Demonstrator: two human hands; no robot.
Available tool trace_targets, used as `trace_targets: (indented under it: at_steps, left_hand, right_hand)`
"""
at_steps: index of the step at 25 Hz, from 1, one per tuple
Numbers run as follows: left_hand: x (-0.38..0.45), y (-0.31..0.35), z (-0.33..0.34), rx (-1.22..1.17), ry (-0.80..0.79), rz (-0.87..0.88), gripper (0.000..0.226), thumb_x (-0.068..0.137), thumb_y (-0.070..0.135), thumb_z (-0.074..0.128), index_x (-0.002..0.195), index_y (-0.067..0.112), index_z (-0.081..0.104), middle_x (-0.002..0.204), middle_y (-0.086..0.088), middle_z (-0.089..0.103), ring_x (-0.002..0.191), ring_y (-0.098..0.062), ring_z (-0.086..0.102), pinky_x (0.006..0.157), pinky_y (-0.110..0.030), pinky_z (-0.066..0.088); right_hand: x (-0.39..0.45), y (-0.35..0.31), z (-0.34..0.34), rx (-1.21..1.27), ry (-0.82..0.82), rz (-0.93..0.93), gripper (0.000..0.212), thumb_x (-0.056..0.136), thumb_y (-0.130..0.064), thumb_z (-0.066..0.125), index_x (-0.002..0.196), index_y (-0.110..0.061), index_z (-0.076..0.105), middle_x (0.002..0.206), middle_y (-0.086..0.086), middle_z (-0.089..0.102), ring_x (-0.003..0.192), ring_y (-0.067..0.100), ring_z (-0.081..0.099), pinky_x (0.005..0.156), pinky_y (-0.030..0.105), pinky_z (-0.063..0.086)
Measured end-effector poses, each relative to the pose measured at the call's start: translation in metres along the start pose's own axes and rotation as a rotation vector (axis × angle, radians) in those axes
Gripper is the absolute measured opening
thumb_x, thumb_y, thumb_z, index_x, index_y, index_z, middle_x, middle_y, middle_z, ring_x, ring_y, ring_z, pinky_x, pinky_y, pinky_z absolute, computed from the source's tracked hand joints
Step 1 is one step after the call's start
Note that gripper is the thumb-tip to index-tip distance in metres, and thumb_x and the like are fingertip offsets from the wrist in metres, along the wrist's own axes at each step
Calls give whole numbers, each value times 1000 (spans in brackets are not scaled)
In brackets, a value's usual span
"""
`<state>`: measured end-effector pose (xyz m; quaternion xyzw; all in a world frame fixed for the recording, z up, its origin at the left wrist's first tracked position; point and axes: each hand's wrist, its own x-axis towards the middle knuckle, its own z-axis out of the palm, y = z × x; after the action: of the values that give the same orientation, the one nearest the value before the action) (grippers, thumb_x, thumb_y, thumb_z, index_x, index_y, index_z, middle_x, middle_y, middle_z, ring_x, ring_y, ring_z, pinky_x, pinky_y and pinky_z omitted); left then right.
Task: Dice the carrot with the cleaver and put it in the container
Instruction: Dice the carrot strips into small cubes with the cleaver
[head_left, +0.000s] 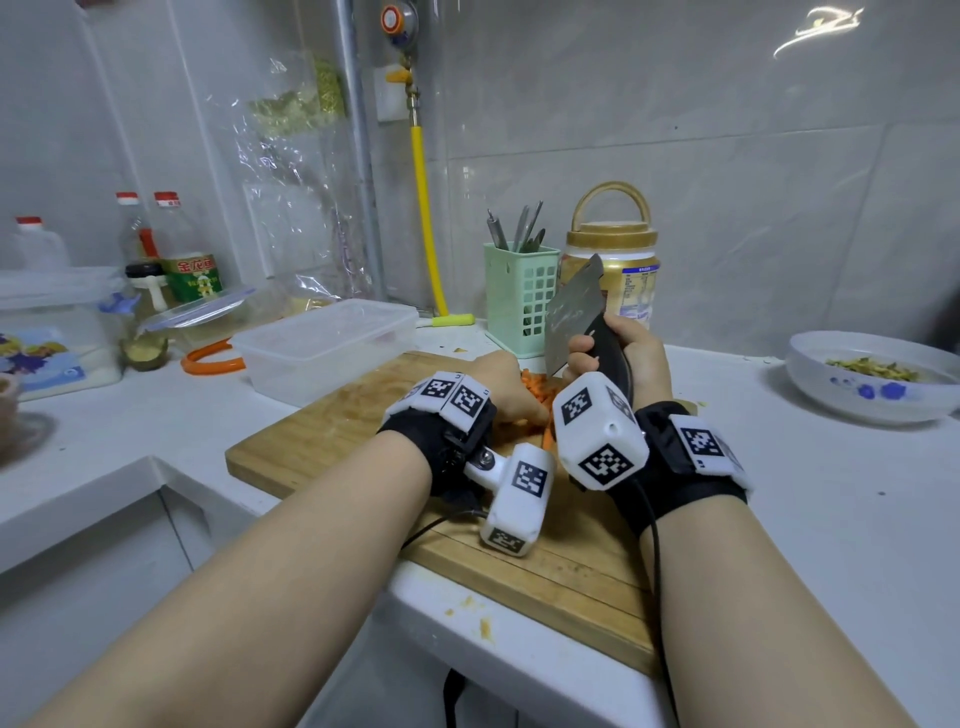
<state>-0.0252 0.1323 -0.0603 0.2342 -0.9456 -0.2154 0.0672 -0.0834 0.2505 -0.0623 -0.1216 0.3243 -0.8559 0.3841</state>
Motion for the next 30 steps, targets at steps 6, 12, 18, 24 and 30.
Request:
trace_targets:
  at_steps: [6, 12, 18, 24, 30]
  left_hand:
    - [7, -18, -6, -141, 54, -39, 38, 74, 41, 77, 76, 8, 58, 71, -5, 58, 61, -15, 47, 51, -24, 35]
    - [7, -51, -20, -259, 128, -103, 45, 52, 46, 77, 55, 14, 45, 53, 2, 41, 53, -16, 39, 53, -24, 33]
    - [8, -88, -29, -636, 263, -203, 22, 68, 24, 79, 64, 4, 70, 62, -4, 69, 59, -16, 61, 65, -32, 55]
    - [-6, -99, -30, -741, 253, -194, 31, 72, 14, 76, 47, 8, 59, 38, 2, 54, 44, -14, 50, 44, -18, 36]
    - [-5, -106, -30, -592, 154, -148, 20, 73, 9, 67, 56, 9, 57, 66, -7, 59, 57, -16, 47, 55, -25, 36]
  right_hand:
    - [1, 2, 3, -14, -14, -9, 34, 98, -37, 39, 75, -12, 39, 44, -1, 44, 29, 11, 38, 32, 12, 30]
    - [-2, 5, 4, -63, -59, 44, 38, 97, -42, 37, 71, -14, 37, 41, -3, 43, 32, 9, 37, 34, 14, 32]
    - [-1, 14, 16, -161, -109, 179, 40, 97, -41, 33, 68, -14, 37, 44, -2, 38, 30, 10, 37, 33, 14, 31]
    - [-4, 29, 25, -295, -128, 360, 38, 99, -37, 33, 72, -11, 40, 40, 0, 43, 29, 10, 37, 32, 14, 31]
    - [-2, 30, 24, -346, -85, 356, 39, 99, -33, 34, 74, -7, 47, 45, 1, 44, 30, 10, 37, 34, 12, 29]
